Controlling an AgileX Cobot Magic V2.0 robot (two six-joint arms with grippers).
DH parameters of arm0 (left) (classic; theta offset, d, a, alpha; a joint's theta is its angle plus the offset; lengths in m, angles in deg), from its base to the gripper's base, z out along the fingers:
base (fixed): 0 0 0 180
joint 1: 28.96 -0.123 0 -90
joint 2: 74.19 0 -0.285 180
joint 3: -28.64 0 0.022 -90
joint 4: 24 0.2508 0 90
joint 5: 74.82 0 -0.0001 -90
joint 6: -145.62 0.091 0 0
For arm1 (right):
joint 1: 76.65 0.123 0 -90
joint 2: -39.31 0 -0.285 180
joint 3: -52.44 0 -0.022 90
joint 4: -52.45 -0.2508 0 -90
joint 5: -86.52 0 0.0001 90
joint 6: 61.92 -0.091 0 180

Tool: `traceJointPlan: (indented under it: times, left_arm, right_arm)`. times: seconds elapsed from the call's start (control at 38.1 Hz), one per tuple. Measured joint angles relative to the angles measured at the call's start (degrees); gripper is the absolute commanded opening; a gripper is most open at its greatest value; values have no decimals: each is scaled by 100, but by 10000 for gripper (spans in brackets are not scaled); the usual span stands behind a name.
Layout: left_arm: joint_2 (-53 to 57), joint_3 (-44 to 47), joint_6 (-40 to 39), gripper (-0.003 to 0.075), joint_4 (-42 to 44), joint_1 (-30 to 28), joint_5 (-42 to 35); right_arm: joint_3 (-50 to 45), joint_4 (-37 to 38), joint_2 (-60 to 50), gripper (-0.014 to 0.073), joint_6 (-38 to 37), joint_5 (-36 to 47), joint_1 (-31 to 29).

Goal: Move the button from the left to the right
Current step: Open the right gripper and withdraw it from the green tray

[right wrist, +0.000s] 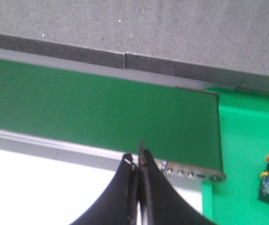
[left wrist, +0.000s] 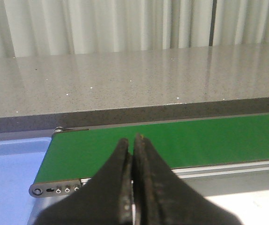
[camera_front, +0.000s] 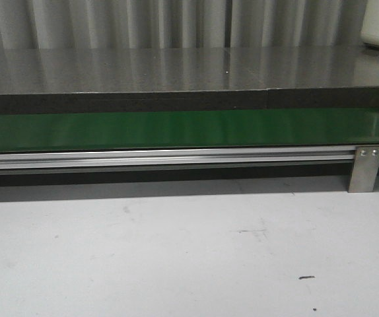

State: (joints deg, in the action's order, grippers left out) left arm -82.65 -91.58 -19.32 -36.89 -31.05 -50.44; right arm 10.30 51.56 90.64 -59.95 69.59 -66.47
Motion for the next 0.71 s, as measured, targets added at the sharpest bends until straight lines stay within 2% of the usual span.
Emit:
traceJointPlan:
  times: [0.18,0.39,0.71]
  left_arm:
    - [0,0,0,-21,0,0,0]
    - [0,0,0,-21,0,0,0]
    - [0,0,0,-21,0,0,0]
  right_arm:
    - [-918,0,-1480,-122,0,133,0]
    - [-1277,0,-2677,-122,0,-123,0]
    - [-1286,0,-3053,-122,0,-406,0]
